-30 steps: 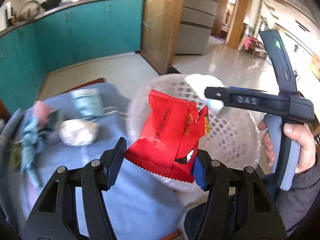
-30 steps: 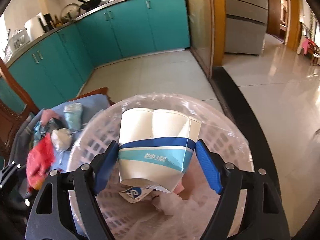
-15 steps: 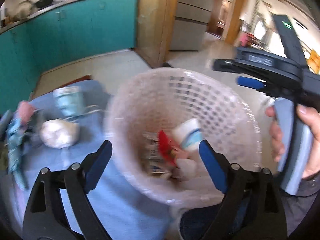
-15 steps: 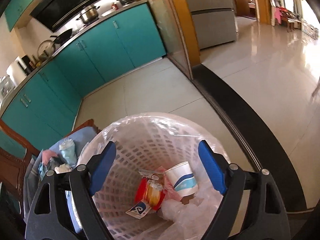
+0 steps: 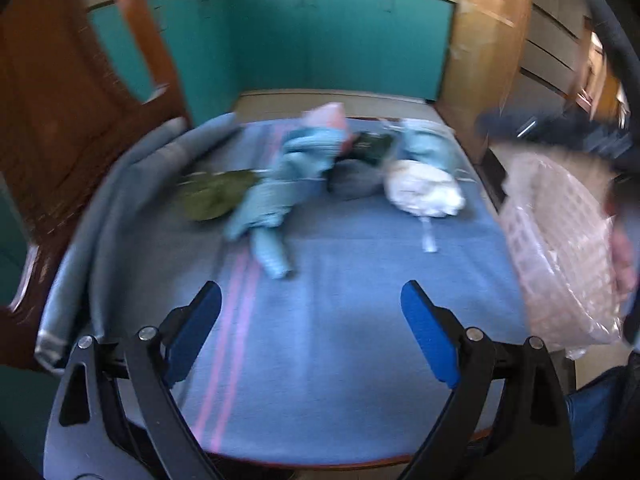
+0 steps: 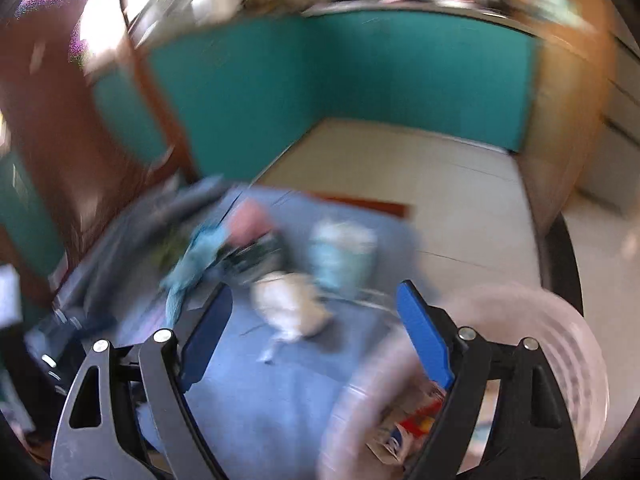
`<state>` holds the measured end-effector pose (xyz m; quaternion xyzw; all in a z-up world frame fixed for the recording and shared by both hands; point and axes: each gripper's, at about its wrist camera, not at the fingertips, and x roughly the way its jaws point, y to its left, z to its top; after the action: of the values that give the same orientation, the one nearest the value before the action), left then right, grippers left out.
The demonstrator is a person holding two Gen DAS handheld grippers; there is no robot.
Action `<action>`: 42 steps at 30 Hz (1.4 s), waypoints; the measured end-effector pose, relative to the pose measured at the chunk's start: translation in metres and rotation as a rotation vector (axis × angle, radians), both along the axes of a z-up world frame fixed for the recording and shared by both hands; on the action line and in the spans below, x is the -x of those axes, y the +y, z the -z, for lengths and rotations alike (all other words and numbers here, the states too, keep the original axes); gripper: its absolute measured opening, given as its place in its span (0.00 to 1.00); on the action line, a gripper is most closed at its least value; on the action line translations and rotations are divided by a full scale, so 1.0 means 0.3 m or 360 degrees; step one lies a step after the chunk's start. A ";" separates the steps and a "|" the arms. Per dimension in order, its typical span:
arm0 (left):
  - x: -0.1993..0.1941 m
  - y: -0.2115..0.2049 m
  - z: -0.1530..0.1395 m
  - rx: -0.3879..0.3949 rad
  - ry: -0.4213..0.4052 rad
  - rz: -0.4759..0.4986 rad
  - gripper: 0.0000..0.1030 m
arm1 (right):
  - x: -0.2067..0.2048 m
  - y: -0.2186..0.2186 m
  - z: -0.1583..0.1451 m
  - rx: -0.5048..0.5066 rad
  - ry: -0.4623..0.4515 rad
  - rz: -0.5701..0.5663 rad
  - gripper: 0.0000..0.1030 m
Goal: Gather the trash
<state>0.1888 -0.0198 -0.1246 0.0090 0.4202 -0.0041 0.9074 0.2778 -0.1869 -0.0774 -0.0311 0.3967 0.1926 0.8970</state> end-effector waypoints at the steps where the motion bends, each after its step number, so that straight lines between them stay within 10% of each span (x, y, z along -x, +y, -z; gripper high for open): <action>1: 0.002 0.028 0.000 0.0013 -0.0002 -0.0034 0.89 | -0.029 0.065 0.040 0.0077 0.0019 -0.0020 0.80; 8: -0.057 0.164 0.005 0.0108 -0.0027 -0.0196 0.90 | -0.130 0.212 0.240 0.0453 0.0153 0.0049 0.47; 15: -0.220 0.159 0.030 0.0081 -0.0028 -0.0201 0.88 | -0.063 0.154 0.209 0.0213 0.0272 -0.0056 0.22; 20: -0.303 0.132 0.124 0.0072 0.0097 -0.0132 0.64 | 0.006 0.068 0.134 0.0092 0.0233 -0.0081 0.23; 23: -0.315 0.124 0.169 0.0063 0.0158 -0.0113 0.20 | 0.018 0.044 0.113 0.0006 0.0212 -0.0107 0.28; 27: -0.250 0.150 0.169 0.0152 0.0177 -0.0131 0.10 | 0.015 0.048 0.118 0.0013 0.0220 -0.0105 0.45; 35: -0.044 0.144 0.114 0.0004 0.0141 -0.0091 0.13 | 0.036 0.127 0.135 0.0117 0.0177 -0.0173 0.70; 39: 0.006 0.125 0.084 -0.0164 0.0058 -0.0101 0.49 | 0.052 0.187 0.171 0.0237 0.0191 -0.0228 0.70; 42: 0.019 0.127 0.071 -0.0198 0.0032 -0.0107 0.57 | 0.059 0.207 0.198 0.0307 0.0191 -0.0234 0.70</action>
<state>0.1832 0.0182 -0.1460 0.0513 0.4289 0.0526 0.9004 0.2600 -0.1248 -0.1369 -0.1345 0.4629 0.2204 0.8480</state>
